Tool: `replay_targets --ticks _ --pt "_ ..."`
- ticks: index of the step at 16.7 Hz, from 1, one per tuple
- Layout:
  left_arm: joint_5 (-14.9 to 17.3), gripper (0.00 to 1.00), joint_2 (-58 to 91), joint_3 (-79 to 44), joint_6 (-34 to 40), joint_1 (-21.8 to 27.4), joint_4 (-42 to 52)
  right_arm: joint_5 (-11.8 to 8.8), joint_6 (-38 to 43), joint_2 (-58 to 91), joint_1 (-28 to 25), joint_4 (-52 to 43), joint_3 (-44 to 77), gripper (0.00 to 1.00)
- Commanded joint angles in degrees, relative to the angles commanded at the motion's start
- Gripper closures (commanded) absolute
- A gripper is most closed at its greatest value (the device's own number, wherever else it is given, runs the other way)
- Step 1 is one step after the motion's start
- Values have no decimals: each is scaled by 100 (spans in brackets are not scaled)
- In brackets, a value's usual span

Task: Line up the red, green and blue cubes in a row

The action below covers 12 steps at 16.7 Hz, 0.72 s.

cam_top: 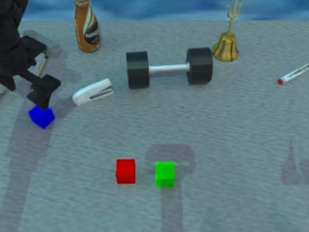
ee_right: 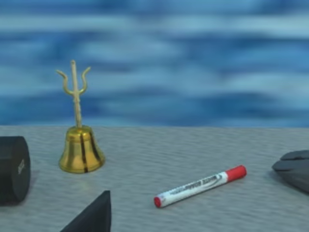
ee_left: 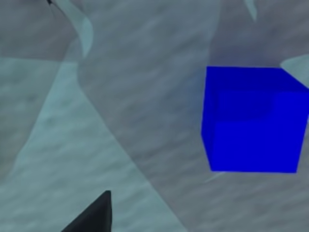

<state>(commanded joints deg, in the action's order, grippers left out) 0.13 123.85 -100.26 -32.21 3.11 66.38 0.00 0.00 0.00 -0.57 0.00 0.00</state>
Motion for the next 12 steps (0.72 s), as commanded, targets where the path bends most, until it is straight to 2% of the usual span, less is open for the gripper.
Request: replay_targets --ticks 3,9,12 --pt "3 0 77 167 -15 19 -232 0 0 0 0 0 0 0" --pt "7 0 503 904 -17 24 -1426 0 0 0 0 0 0 0" --pt "8 0 556 982 -18 25 -1535 0 0 0 0 0 0 0"
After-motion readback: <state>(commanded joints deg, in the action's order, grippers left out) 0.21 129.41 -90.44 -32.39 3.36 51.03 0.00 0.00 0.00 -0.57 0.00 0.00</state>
